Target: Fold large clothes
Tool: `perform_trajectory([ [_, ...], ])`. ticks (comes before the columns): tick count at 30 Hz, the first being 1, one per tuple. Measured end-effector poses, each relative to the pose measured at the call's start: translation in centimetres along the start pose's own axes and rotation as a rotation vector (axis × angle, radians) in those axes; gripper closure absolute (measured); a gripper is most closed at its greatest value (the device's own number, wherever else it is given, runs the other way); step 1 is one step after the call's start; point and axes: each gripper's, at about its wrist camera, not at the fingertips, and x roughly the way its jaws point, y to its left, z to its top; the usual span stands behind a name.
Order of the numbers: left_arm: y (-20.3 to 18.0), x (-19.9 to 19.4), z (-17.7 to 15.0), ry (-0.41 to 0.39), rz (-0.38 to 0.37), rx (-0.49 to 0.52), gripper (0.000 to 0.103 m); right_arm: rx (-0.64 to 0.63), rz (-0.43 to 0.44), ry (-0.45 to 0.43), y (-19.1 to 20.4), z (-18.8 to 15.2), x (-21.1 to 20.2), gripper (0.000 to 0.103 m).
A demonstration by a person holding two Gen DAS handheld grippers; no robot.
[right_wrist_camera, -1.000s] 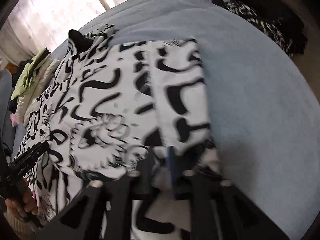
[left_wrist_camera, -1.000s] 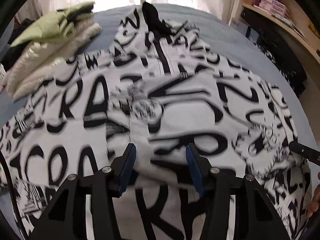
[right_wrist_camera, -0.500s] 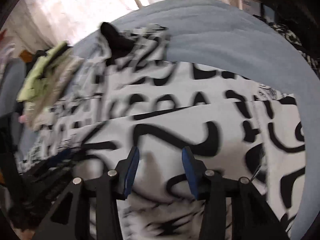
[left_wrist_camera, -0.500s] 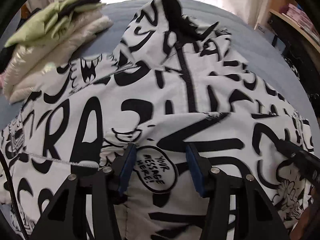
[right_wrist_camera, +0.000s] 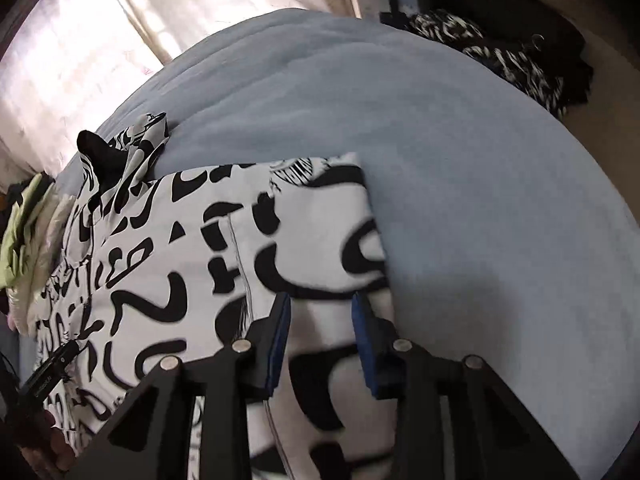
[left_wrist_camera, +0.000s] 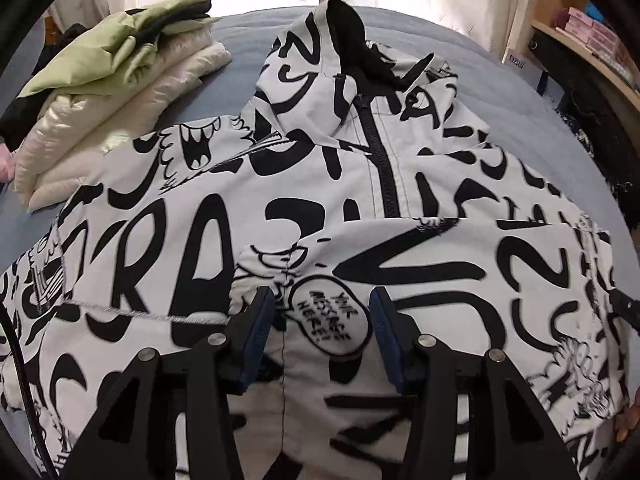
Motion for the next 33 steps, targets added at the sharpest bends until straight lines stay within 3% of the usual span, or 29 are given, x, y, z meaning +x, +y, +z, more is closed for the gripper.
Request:
perform_trajectory([
  [6, 0.6, -4.4, -1.5, -0.025, 0.001, -0.006, 0.052, -0.023, 0.054, -0.008, 1.5, -3.2, -3.7, 0.066],
  [12, 0.9, -8.4, -3.8, -0.032, 0.004, -0.005, 0.051, -0.072, 0.053, -0.019, 3.5, -7.0, -6.8, 0.062],
  [26, 3.3, -15.3, -12.2, -0.048, 0.026, 0.002, 0.05, -0.09, 0.094, 0.011, 5.7, -15.3, -10.5, 0.06],
  [31, 4.8, -16.5, -15.0, -0.028, 0.032, -0.024, 0.05, -0.105, 0.112, 0.028, 7.0, -18.0, -11.3, 0.048],
  [33, 5.6, -16.9, -15.9, -0.019, 0.041, -0.029, 0.05, -0.118, 0.121, 0.036, 7.6, -18.9, -11.5, 0.048],
])
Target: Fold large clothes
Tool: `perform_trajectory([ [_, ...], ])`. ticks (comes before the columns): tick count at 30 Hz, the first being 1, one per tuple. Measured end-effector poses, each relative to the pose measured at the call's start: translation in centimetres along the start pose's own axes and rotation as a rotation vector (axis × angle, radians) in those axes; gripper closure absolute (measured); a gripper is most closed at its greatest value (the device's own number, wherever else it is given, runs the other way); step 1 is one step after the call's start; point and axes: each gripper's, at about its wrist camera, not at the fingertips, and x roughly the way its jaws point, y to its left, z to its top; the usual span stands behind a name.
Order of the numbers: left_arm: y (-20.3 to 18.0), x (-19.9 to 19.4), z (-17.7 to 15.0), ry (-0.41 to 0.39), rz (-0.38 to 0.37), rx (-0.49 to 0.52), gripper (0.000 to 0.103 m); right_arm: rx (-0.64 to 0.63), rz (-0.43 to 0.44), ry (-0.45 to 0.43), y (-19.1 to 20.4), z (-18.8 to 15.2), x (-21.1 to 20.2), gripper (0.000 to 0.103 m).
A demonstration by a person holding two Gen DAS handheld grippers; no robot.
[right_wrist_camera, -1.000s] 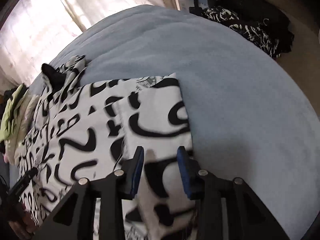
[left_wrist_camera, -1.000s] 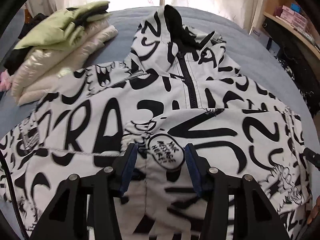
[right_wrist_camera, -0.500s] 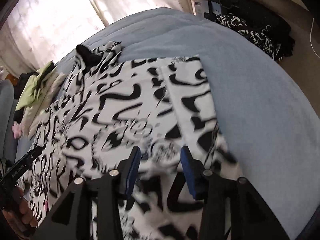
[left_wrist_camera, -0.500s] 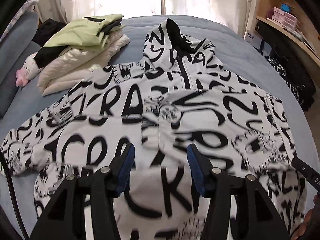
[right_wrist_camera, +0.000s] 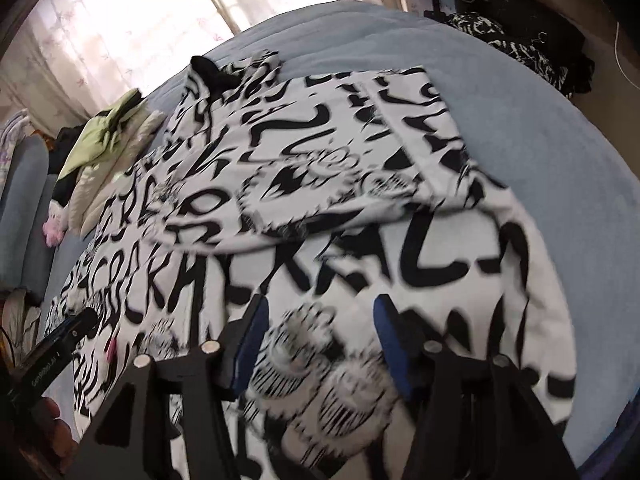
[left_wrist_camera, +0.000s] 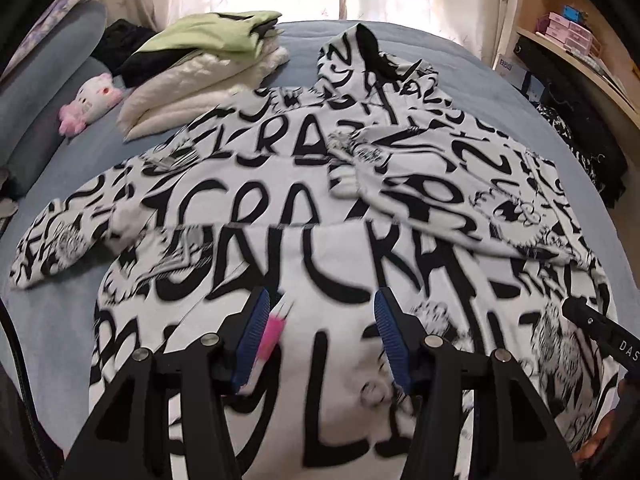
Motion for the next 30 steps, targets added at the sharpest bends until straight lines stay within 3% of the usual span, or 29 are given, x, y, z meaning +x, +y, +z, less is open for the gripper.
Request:
perform_trajectory([
  [7, 2.3, -1.4, -1.8, 0.0, -0.002, -0.019, 0.05, -0.072, 0.028, 0.029, 3.0, -2.3, -0.8, 0.047],
  [21, 7.7, -3.4, -4.2, -0.009, -0.017, -0.073, 0.049, -0.187, -0.03, 0.087, 7.9, -6.4, -0.6, 0.047],
  [30, 14.5, -3.4, -4.3, -0.027, 0.027, -0.169, 0.047, -0.285, -0.033, 0.073, 13.1, -6.5, -0.4, 0.047],
])
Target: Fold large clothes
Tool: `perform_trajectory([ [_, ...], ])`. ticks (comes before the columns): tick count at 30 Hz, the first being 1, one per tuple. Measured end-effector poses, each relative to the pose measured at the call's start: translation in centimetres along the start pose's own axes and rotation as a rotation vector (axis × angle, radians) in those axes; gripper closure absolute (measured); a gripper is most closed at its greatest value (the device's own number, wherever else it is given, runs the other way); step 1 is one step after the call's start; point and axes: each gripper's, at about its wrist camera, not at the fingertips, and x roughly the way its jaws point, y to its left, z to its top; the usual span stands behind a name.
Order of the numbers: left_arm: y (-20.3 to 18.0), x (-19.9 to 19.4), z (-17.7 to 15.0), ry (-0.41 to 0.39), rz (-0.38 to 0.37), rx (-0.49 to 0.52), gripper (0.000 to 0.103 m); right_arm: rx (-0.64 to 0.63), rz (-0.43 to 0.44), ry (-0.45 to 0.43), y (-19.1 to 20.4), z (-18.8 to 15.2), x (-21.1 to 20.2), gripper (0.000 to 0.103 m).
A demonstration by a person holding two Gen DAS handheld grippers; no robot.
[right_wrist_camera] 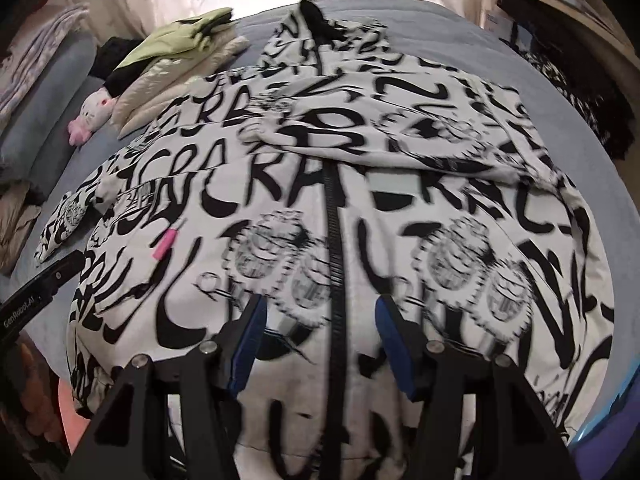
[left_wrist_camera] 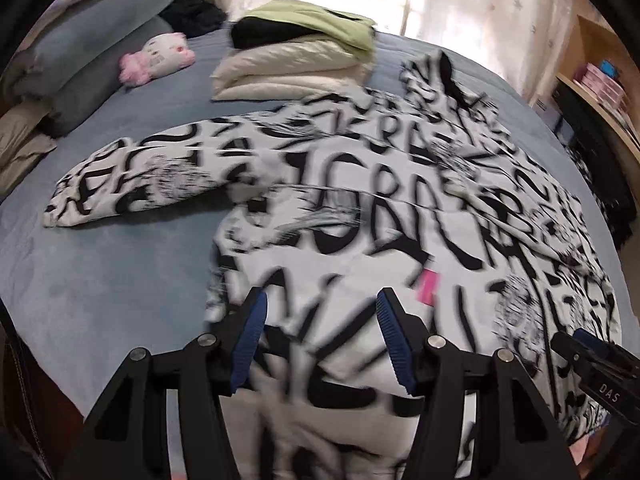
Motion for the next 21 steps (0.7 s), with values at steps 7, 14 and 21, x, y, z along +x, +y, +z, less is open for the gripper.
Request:
perform_trajectory([
  [7, 9.3, 1.2, 1.6, -0.027, 0.079, -0.152, 0.045, -0.103, 0.015, -0.008, 7.0, 2.3, 1.9, 0.047],
  [14, 20.6, 3.9, 1.8, -0.017, 0.085, -0.361, 0.044, -0.197, 0.048, -0.043, 14.5, 4.2, 3.8, 0.047],
  [21, 29.1, 6.8, 2.3, -0.025, -0.047, -0.548, 0.044, -0.281, 0.079, -0.091, 22.7, 7.0, 6.0, 0.047],
])
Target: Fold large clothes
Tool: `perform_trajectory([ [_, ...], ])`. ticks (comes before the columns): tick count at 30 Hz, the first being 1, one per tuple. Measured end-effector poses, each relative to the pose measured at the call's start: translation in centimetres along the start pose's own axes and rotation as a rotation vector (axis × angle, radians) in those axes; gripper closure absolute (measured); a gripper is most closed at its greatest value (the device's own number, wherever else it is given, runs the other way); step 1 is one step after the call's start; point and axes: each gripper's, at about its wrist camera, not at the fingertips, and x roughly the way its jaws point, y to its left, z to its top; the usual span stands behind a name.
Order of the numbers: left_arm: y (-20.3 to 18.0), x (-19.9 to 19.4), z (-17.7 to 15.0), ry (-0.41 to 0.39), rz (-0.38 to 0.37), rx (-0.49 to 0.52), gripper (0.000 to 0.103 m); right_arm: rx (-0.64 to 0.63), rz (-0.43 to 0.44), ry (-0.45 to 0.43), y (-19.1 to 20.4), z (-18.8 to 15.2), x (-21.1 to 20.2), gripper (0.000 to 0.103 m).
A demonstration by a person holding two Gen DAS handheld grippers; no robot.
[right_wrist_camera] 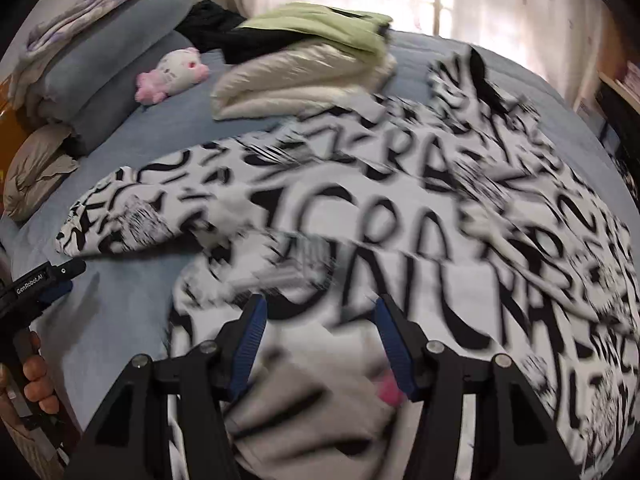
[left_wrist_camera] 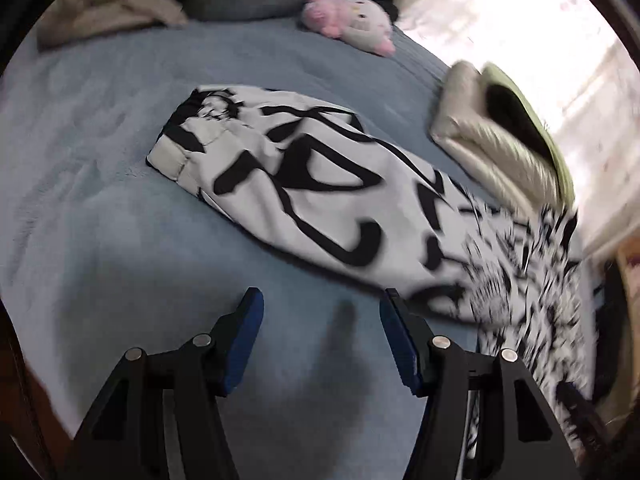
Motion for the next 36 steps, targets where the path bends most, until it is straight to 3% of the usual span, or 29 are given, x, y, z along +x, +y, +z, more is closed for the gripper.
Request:
perform_trajectory([
  [5, 4.3, 2.1, 3.3, -0.005, -0.104, -0.161, 0.044, -0.064, 0.014, -0.003, 3.7, 1.9, 2.0, 0.047],
  [11, 4.6, 4.8, 5.7, -0.012, -0.067, -0.16, 0.045, -0.08, 0.011, 0.039, 5.3, 1.6, 4.3, 0.047],
  [12, 4.3, 4.9, 6.0, -0.021, -0.045, -0.144, 0.049, -0.071, 0.011, 0.058, 5.1, 1.3, 4.8, 0.047],
  [14, 3.1, 5.2, 6.4, -0.05, 0.044, -0.097, 0.087, -0.054, 0.012, 0.075, 4.7, 1.1, 5.2, 0.047],
  [16, 2.2, 5.2, 6.8, -0.049, 0.082, -0.074, 0.095, -0.033, 0.013, 0.088, 4.1, 0.8, 5.3, 0.047],
  [19, 0.5, 3.2, 7.2, -0.117, 0.115, -0.025, 0.097, -0.005, 0.018, 0.09, 2.8, 0.5, 4.9, 0.047],
  [22, -3.2, -0.6, 7.3, -0.212, 0.099, 0.046, 0.098, 0.019, 0.021, 0.079, 1.5, 0.2, 4.0, 0.047],
  [28, -15.0, -8.5, 5.9, -0.305, -0.056, 0.257, 0.098, 0.112, 0.041, 0.042, -2.9, -0.5, 1.1, 0.047],
  [32, -23.9, -11.7, 2.7, -0.3, -0.167, 0.41, 0.098, 0.182, 0.044, 0.004, -6.9, -1.4, -1.3, 0.047],
  [36, -32.6, -11.4, -2.0, -0.203, -0.29, 0.525, 0.098, 0.282, 0.019, -0.034, -12.6, -3.1, -3.9, 0.047],
])
